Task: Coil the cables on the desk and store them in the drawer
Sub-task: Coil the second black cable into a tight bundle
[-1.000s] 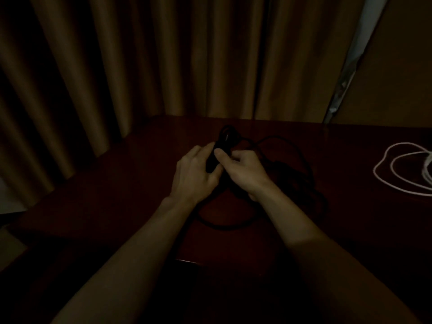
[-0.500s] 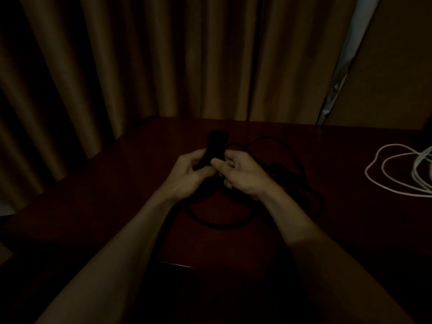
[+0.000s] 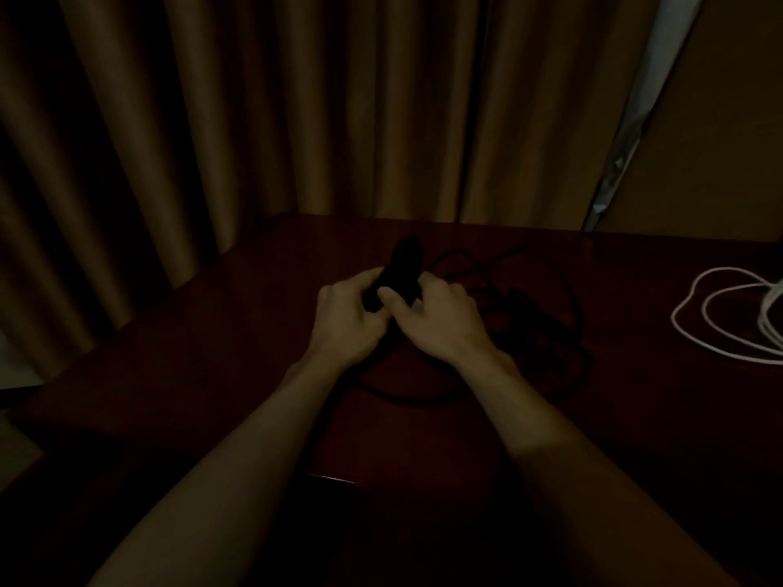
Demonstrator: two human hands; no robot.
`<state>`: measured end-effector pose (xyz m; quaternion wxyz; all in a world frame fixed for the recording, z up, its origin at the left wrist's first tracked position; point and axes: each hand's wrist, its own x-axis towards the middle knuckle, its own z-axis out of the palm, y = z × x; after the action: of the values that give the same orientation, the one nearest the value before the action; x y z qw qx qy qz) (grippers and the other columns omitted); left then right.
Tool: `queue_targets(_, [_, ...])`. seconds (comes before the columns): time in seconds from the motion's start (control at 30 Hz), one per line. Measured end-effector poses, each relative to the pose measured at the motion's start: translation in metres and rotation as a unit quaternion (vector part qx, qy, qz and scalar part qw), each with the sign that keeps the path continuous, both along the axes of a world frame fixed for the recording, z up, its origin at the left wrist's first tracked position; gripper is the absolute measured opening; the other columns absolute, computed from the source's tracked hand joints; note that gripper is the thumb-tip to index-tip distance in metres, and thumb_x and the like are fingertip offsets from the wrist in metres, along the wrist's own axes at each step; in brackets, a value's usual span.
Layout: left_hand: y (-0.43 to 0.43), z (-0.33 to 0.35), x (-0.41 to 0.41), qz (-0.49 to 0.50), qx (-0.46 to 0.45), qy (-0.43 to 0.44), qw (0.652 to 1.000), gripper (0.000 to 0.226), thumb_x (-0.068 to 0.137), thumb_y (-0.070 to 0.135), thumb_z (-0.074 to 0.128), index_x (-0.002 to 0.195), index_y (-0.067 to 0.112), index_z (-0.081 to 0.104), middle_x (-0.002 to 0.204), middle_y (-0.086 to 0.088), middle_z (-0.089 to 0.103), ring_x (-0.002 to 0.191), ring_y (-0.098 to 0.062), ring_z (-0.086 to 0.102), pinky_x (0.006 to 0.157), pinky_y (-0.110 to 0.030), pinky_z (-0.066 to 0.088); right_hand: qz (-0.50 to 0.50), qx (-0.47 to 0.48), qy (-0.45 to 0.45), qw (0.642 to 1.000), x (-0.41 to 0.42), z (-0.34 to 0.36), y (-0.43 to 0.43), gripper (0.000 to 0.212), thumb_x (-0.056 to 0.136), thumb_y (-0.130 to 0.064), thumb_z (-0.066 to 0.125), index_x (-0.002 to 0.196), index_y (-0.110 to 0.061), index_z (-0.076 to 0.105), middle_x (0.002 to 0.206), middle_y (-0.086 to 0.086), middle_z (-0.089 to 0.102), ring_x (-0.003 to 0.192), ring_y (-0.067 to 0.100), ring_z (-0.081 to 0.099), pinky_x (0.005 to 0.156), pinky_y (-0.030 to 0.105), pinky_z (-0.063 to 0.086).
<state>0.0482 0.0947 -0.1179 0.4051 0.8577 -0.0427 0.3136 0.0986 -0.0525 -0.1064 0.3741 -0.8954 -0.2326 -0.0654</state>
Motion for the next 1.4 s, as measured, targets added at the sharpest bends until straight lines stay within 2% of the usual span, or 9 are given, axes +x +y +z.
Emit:
queue_targets(0.17, [0.002,0.000,0.001,0.007,0.019,0.017,1.000,0.031,0.092,0.016,0.076,0.122,0.020,0.070,0.101,0.015,0.071,0.091,0.004,0.068,0.075,-0.017,0.058,0.013,-0.032,0.054,0.998,0.001,0.012,-0.001,0.048,0.094,-0.070,0.053,0.088,-0.023,0.063,0.088,0.000,0.069,0.083,0.023,0.067,0.070,0.036,0.055])
queue_targets(0.3, [0.003,0.002,0.003,0.020,0.013,0.030,0.999,0.024,0.090,0.011,0.073,0.109,0.015,0.060,0.092,0.013,0.065,0.085,-0.001,0.064,0.064,-0.021,0.054,0.114,0.103,0.216,0.964,0.004,0.021,0.001,0.026,0.097,-0.051,0.065,0.108,-0.027,0.069,0.105,-0.005,0.072,0.100,0.013,0.069,0.094,0.035,0.059])
queue_targets(0.53, [0.007,-0.004,0.011,0.031,0.055,0.045,0.997,0.024,0.091,0.004,0.062,0.107,0.017,0.049,0.090,-0.001,0.062,0.074,-0.013,0.061,0.057,-0.022,0.048,0.108,0.141,0.199,0.964,0.002,0.018,0.016,0.024,0.095,-0.059,0.063,0.091,-0.035,0.067,0.102,-0.006,0.073,0.098,0.011,0.069,0.094,0.038,0.059])
queue_targets(0.63, [0.007,-0.007,0.016,0.046,0.074,0.047,0.995,0.010,0.096,0.007,0.059,0.104,0.013,0.055,0.094,-0.001,0.059,0.081,-0.011,0.057,0.066,-0.027,0.046,0.077,0.077,0.160,0.981,-0.001,0.020,0.016,0.037,0.097,-0.064,0.054,0.090,-0.030,0.066,0.097,-0.005,0.071,0.095,0.016,0.069,0.085,0.036,0.059])
queue_targets(0.77, [0.003,-0.002,0.014,0.071,0.099,0.034,0.992,0.007,0.100,0.013,0.057,0.098,0.016,0.051,0.094,0.002,0.050,0.076,-0.005,0.047,0.063,-0.025,0.035,0.102,0.064,0.212,0.970,0.001,0.029,0.012,0.048,0.099,-0.064,0.051,0.091,-0.020,0.067,0.076,-0.002,0.064,0.071,0.015,0.062,0.065,0.028,0.048])
queue_targets(0.93, [-0.008,0.010,0.026,0.047,0.084,0.035,0.995,0.008,0.101,0.016,0.056,0.100,0.016,0.049,0.100,0.001,0.052,0.077,-0.011,0.054,0.066,-0.034,0.048,0.122,0.156,0.221,0.955,0.010,0.022,0.004,0.045,0.102,-0.055,0.052,0.131,-0.022,0.064,0.117,-0.005,0.070,0.109,0.010,0.066,0.096,0.028,0.055])
queue_targets(1.03, [-0.010,0.016,0.032,-0.060,-0.018,0.080,0.995,0.013,0.098,0.013,0.063,0.109,0.018,0.058,0.099,0.002,0.067,0.084,-0.009,0.066,0.073,-0.035,0.058,0.125,0.171,0.190,0.959,0.020,0.018,-0.009,0.039,0.105,-0.043,0.055,0.133,-0.018,0.064,0.119,-0.002,0.072,0.112,0.013,0.068,0.100,0.032,0.056])
queue_targets(1.2, [-0.010,0.020,0.042,-0.130,-0.056,0.135,0.981,0.031,0.094,0.022,0.075,0.122,0.020,0.062,0.114,0.005,0.070,0.101,-0.004,0.070,0.088,-0.028,0.060,0.159,0.132,0.196,0.959,0.031,0.020,-0.033,0.040,0.108,-0.043,0.047,0.130,-0.013,0.064,0.116,-0.001,0.072,0.105,0.009,0.070,0.087,0.017,0.056])
queue_targets(1.4, [-0.022,0.016,0.054,-0.126,-0.028,0.126,0.984,0.012,0.106,0.023,0.055,0.117,0.019,0.060,0.103,0.002,0.068,0.089,-0.011,0.068,0.072,-0.021,0.053,0.147,0.145,0.208,0.956,0.037,0.017,-0.036,0.034,0.110,-0.035,0.046,0.119,-0.012,0.069,0.110,0.005,0.075,0.100,0.013,0.073,0.094,0.030,0.058])
